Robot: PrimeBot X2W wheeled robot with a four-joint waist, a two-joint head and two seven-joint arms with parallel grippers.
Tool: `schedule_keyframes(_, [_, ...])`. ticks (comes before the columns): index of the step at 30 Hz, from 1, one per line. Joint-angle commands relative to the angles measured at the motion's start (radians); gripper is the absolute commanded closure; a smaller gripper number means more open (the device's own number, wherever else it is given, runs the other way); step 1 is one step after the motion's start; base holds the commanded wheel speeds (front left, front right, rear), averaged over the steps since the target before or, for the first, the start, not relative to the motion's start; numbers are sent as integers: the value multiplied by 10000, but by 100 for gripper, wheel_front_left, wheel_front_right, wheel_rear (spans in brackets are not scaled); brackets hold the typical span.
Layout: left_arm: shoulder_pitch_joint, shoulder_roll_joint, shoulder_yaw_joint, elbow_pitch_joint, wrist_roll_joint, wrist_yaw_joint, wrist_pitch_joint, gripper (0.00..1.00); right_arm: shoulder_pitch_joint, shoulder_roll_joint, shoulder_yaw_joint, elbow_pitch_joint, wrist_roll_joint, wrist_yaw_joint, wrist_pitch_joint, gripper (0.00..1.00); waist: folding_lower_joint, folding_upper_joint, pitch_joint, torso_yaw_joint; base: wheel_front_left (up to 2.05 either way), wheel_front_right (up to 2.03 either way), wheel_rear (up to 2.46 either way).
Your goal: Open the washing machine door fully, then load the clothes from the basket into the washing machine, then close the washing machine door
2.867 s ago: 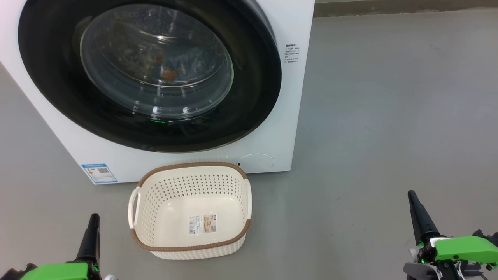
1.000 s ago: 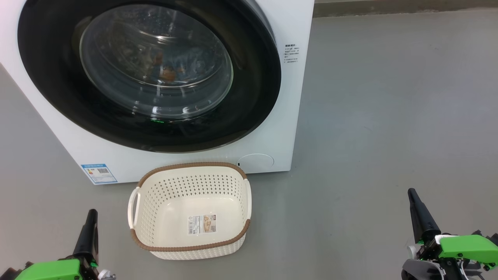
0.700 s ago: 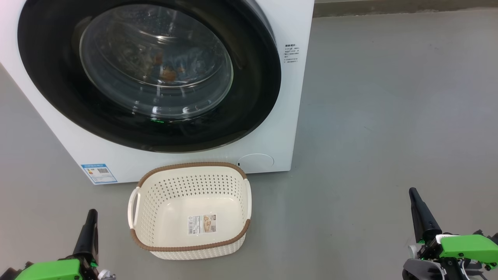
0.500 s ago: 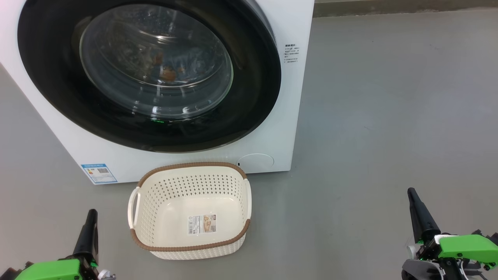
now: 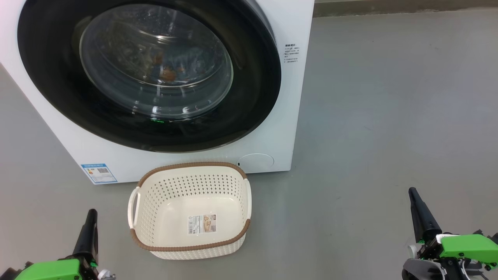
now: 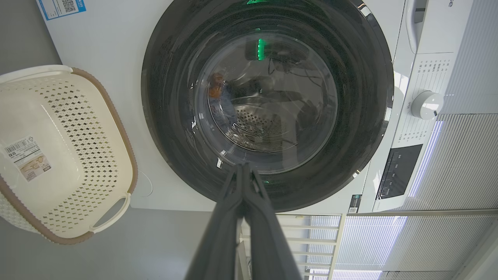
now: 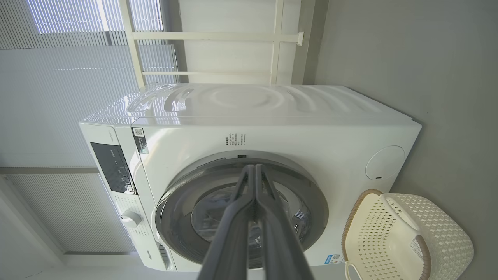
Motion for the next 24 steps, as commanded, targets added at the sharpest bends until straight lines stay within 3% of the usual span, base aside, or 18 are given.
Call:
schedule_keyframes(1, [-411, 122, 351, -286, -10, 45, 64, 100, -410, -250, 203, -304, 101, -11, -126, 100, 0, 0, 1, 0, 0, 0, 0])
schedule_keyframes(24, [-408, 113, 362, -296, 0, 47, 74, 100, -450, -569, 590, -476, 440, -11, -452, 100, 0, 0, 5, 1, 0, 0, 0])
